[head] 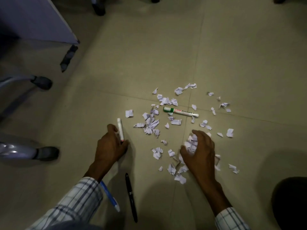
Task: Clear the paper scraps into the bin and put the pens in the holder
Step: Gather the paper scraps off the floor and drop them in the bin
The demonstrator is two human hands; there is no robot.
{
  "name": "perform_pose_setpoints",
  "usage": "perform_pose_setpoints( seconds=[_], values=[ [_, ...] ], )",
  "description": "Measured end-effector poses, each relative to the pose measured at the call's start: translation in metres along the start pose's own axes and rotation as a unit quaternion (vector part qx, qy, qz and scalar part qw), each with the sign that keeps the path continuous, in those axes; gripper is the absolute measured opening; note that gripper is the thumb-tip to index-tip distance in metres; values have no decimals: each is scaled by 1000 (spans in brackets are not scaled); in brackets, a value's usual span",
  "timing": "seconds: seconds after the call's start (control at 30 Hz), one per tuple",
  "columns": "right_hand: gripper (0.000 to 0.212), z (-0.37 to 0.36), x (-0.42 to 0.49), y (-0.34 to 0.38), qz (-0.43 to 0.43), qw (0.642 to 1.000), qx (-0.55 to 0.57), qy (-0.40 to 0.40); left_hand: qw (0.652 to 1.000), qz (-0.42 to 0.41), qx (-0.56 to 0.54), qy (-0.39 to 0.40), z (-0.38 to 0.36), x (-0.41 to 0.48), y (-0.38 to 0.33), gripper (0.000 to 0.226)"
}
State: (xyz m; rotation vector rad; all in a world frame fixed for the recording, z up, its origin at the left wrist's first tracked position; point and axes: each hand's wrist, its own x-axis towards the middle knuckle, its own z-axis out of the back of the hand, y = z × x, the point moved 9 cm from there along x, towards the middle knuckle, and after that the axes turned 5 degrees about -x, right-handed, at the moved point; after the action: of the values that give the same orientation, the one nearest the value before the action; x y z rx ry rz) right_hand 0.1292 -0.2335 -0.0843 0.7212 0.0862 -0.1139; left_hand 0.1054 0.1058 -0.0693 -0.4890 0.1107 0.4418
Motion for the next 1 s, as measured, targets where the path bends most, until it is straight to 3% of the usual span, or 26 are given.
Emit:
perform_pose_setpoints(
  seconds=[0.1, 0.2, 0.3, 0.43, 0.6, 0.77, 0.87, 1.0],
  values=[
    [69, -12, 2, 10, 10, 1000, -19, 15, 999, -28, 24, -21, 7, 7, -14, 56],
    [67, -16, 2, 19, 16, 999, -24, 17, 992, -114, 8, -52, 14, 20, -37, 53],
    [65, -11, 7, 23, 15, 999, -30, 10, 986, -162, 17, -31, 7, 43, -58, 58],
    [68, -10, 8, 19, 4, 1000, -23, 14, 990, -135, 41, 20, -17, 63, -64, 74],
    [68, -21, 6, 19, 19, 998, -14, 57, 991, -126, 39, 13, -31, 48, -74, 49],
    [63, -35, 5, 33, 62, 993, 4, 105, 979, -201, 2, 43, -59, 14, -108, 44],
    [56, -18, 14, 34, 65, 995, 31, 69, 974, -225, -18, 16, -47, 19, -119, 43],
    [46, 32, 29, 24, 54, 997, 29, -47, 975, -222, -12, 5, -28, 43, -123, 56]
  ],
)
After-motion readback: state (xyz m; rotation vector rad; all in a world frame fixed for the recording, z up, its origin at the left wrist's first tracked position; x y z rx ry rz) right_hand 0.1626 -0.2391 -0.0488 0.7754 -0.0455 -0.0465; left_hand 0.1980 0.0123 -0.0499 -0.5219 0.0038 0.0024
